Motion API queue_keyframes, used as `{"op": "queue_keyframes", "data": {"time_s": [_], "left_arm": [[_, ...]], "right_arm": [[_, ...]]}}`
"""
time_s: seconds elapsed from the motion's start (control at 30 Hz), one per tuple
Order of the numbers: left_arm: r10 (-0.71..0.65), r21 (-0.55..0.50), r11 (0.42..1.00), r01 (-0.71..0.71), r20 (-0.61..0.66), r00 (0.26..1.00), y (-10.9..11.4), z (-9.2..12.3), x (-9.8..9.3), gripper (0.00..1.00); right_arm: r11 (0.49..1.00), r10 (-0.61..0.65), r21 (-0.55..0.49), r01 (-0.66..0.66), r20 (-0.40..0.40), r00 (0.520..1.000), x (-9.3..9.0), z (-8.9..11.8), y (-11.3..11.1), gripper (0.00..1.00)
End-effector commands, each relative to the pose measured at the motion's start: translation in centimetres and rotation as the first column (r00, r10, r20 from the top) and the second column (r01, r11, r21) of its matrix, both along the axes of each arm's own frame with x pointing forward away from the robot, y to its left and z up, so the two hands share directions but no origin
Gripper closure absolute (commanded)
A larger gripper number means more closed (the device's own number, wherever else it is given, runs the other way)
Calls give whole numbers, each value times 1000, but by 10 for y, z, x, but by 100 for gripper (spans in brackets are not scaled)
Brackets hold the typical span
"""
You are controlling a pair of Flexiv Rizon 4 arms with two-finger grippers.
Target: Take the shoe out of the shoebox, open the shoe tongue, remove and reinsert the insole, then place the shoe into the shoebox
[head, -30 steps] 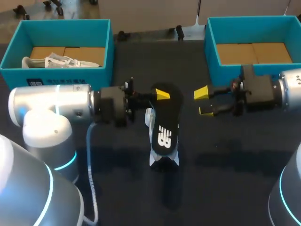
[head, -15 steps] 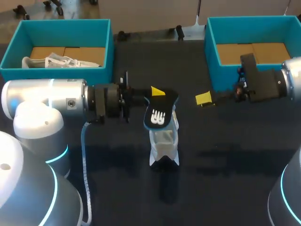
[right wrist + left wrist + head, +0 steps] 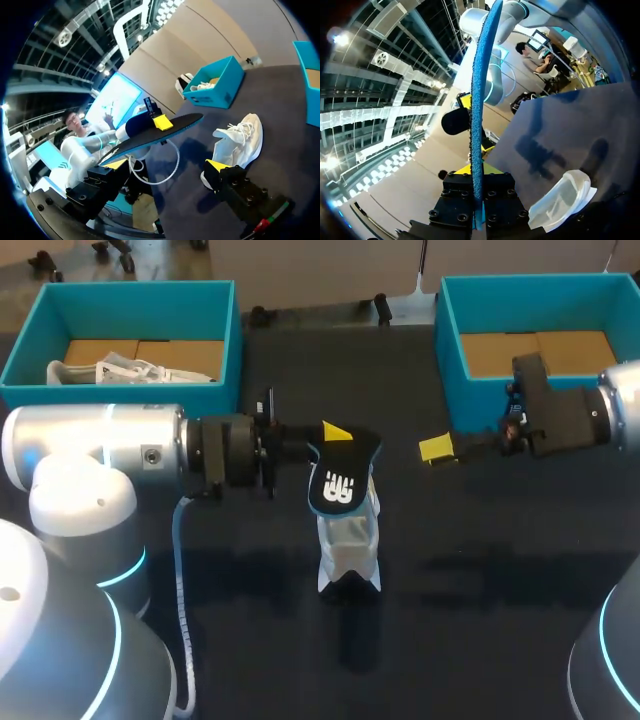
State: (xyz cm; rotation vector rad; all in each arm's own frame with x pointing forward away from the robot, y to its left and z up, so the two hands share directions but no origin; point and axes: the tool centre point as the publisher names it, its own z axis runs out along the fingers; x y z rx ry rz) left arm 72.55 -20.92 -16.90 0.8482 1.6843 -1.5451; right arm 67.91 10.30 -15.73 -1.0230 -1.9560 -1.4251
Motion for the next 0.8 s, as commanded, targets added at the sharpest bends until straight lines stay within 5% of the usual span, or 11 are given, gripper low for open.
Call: {"op": "queue_keyframes", "data": {"time_s": [0.03,0.53,0.8], "left_arm": [[-1,3,1000,1,1,1000,-1,0,0,100],[-1,3,1000,1,1,1000,-1,0,0,100],[-1,3,1000,1,1,1000,-1,0,0,100]], "right_arm": [[1000,0,-2,0,0,1000,0,-1,2,0],[1000,0,-2,0,0,1000,0,-1,2,0],[981,188,-85,-175,190,963,0,2,-15,0]]}}
